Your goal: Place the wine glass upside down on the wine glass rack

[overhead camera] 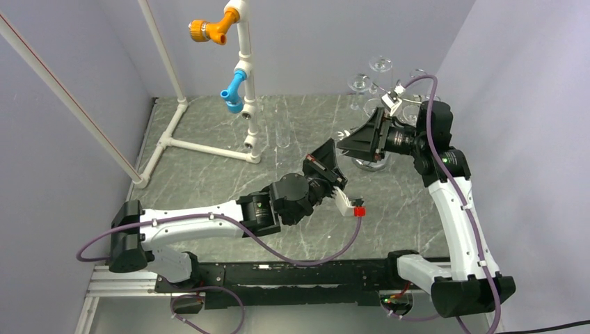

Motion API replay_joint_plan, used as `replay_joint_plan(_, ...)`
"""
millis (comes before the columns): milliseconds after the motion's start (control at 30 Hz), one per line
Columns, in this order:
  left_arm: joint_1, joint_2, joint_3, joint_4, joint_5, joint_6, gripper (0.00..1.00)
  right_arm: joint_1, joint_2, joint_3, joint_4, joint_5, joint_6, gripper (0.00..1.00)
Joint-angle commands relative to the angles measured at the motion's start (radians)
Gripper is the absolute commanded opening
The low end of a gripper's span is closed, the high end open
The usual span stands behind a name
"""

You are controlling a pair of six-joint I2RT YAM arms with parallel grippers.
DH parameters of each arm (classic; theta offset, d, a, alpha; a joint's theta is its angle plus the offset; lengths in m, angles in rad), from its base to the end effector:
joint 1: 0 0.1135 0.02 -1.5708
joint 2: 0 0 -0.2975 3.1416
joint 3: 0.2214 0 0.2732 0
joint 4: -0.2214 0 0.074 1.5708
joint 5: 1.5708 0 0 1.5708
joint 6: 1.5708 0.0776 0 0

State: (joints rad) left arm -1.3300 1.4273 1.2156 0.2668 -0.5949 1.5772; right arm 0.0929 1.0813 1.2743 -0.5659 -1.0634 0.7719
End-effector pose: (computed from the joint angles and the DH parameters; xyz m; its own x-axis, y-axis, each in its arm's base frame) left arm 0.1349 -0.3671 0.4182 0.6708 0.7413 -0.0245 -0.0174 0.0487 0.9987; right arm 0.2269 0.0893 0.4454 -0.8567 0.2606 -0.4452 -0.3600 0.3162 0.8777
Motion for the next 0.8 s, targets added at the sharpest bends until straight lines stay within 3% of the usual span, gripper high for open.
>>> replay_joint_plan(0,-0.018,-0.009,0.014,0.133,-0.048,0.037,0.00,0.023,-0.002,0.004,0.020,0.052,0.035,0.60)
replay_joint_plan(33,-0.021,-0.009,0.013,0.135,-0.050,0.037,0.00,0.025,0.000,0.003,0.035,0.051,0.051,0.49)
replay_joint_plan(267,-0.039,-0.025,0.009,0.131,-0.061,0.018,0.00,0.025,0.009,0.008,0.174,0.020,0.148,0.08)
replay_joint_plan(333,-0.043,-0.035,0.008,0.126,-0.066,-0.006,0.00,0.026,0.015,0.012,0.210,0.002,0.172,0.01)
replay_joint_plan(367,-0.046,-0.042,0.006,0.125,-0.072,-0.029,0.07,0.025,0.019,0.015,0.237,-0.012,0.189,0.00)
replay_joint_plan(400,-0.051,-0.054,0.002,0.133,-0.080,-0.054,0.21,0.026,0.023,0.020,0.267,-0.023,0.207,0.00)
replay_joint_plan(533,-0.084,-0.154,-0.018,0.075,-0.069,-0.252,0.95,0.025,0.061,0.086,0.413,-0.064,0.303,0.00)
replay_joint_plan(567,-0.096,-0.190,-0.008,0.031,-0.055,-0.326,0.99,0.024,0.074,0.114,0.444,-0.067,0.323,0.00)
replay_joint_plan(767,-0.119,-0.380,0.116,-0.228,0.006,-0.851,0.99,0.016,0.178,0.279,0.654,-0.102,0.457,0.00)
